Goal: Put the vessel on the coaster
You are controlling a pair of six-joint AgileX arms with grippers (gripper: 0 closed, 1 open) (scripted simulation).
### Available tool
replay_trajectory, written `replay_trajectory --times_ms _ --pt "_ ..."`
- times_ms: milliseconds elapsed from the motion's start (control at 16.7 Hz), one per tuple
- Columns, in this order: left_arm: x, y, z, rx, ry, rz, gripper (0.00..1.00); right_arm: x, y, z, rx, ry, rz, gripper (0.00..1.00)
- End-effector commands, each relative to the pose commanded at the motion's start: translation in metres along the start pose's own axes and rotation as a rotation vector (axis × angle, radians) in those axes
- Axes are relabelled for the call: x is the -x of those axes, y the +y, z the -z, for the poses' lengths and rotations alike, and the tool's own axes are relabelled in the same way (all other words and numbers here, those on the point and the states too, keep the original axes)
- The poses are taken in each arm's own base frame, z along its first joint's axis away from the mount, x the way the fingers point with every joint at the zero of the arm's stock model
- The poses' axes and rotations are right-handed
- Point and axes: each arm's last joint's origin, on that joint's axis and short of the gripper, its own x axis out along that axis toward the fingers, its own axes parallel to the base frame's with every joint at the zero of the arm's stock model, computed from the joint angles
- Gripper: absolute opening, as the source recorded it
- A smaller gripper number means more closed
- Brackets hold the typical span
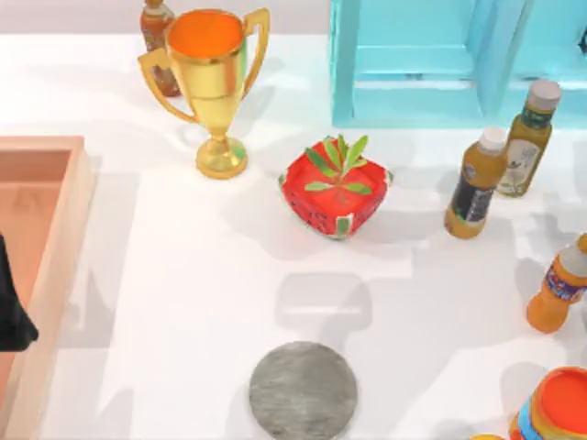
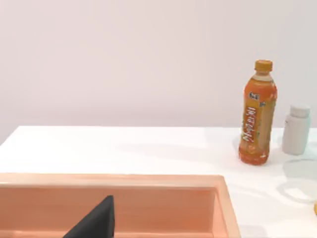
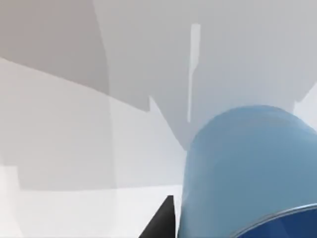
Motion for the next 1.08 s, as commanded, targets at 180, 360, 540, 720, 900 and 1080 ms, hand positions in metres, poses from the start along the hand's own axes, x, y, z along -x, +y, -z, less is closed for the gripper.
replay_trajectory --times_ms 180,360,540,720,900,1080 --pt "0.0 0.0 0.0 0.0 0.0 0.0 1.0 0.031 -0.014 -0.006 -0.135 0.008 0.125 0.0" --pt "0.0 0.0 0.0 0.0 0.0 0.0 1.0 0.073 -0.026 -0.027 -0.297 -0.029 0.279 0.0" --pt "0.0 0.0 0.0 0.0 0.0 0.0 1.0 0.117 -0.03 -0.063 -0.461 -0.133 0.411 0.0" --pt "0.0 0.0 0.0 0.0 0.0 0.0 1.0 0.151 -0.023 -0.115 -0.61 -0.29 0.451 0.0" --pt "0.0 0.0 0.0 0.0 0.0 0.0 1.0 0.171 -0.004 -0.173 -0.753 -0.442 0.387 0.0" --pt "0.0 0.0 0.0 0.0 0.0 0.0 1.0 0.175 0.025 -0.229 -0.904 -0.524 0.242 0.0"
